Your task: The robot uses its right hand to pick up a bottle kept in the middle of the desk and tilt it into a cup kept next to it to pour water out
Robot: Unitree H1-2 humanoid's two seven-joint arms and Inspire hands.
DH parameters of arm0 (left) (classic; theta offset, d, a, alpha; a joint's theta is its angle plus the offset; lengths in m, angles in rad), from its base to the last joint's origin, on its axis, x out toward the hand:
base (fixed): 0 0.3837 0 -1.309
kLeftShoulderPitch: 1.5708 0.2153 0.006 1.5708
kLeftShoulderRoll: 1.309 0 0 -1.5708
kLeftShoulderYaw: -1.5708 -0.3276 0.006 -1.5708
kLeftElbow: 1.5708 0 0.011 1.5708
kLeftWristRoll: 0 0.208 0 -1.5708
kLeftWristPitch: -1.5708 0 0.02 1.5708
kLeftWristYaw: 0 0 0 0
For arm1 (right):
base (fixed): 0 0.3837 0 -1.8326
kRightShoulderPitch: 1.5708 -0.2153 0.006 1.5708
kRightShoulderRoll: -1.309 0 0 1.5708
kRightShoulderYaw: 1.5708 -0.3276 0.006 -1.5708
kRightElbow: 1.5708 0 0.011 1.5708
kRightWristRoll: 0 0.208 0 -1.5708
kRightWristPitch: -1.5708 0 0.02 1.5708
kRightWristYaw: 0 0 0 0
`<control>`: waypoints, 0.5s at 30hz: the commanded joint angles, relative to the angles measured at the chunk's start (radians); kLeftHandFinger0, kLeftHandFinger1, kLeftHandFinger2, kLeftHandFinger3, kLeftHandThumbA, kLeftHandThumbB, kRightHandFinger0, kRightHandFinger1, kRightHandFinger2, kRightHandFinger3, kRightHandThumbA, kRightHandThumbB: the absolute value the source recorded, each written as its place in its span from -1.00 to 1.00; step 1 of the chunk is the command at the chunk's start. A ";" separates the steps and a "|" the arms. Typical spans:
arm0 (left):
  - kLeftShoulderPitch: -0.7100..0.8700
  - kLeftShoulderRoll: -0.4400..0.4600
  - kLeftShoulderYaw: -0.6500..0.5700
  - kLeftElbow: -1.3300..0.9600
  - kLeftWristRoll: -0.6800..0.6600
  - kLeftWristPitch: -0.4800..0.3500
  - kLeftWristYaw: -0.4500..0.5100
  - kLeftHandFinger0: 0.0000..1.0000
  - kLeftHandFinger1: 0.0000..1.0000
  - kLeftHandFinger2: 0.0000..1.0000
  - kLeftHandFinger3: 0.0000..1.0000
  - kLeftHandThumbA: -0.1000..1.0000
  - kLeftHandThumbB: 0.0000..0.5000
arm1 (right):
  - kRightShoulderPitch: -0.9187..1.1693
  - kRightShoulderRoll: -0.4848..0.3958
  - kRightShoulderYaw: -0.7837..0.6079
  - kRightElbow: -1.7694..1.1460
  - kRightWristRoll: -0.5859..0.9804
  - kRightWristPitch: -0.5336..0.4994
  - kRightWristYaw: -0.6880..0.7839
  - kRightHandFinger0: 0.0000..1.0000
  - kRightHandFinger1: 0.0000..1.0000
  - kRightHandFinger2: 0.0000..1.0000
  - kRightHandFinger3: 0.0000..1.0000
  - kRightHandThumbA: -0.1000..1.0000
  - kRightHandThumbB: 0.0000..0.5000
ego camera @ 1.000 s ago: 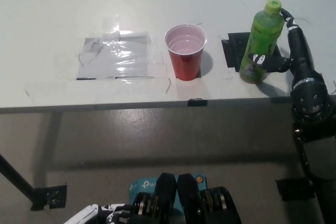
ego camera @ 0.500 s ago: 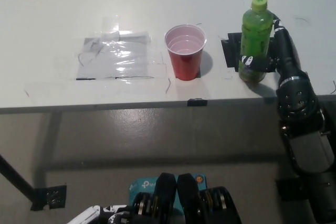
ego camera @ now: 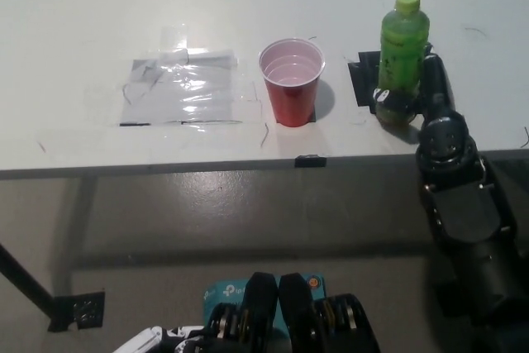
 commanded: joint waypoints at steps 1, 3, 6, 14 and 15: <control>-0.011 0.002 -0.004 -0.027 -0.004 -0.003 -0.017 0.70 0.75 0.74 1.00 1.00 0.87 | -0.105 0.013 -0.023 0.026 0.041 -0.128 -0.074 1.00 1.00 1.00 1.00 0.62 0.86; -0.013 0.004 -0.006 -0.022 -0.003 -0.012 -0.018 0.69 0.75 0.73 1.00 1.00 0.90 | -0.116 0.016 -0.031 0.033 0.067 -0.171 -0.059 0.81 1.00 1.00 1.00 0.58 0.67; -0.012 0.004 -0.005 -0.024 -0.008 -0.005 -0.016 0.71 0.76 0.72 1.00 1.00 0.88 | -0.121 0.022 -0.031 0.051 0.069 -0.245 -0.092 -0.17 0.07 0.47 1.00 0.44 0.05; -0.008 0.002 -0.006 -0.024 -0.003 0.001 -0.011 0.75 0.78 0.75 1.00 1.00 0.98 | -0.109 0.017 -0.016 0.039 -0.011 -0.390 -0.285 -1.00 -1.00 -1.00 0.08 -1.00 -1.00; -0.009 0.002 -0.007 -0.025 -0.004 0.003 -0.012 0.75 0.78 0.75 1.00 1.00 0.98 | -0.106 0.014 -0.014 0.035 -0.014 -0.398 -0.292 -1.00 -1.00 -1.00 -0.13 -1.00 -1.00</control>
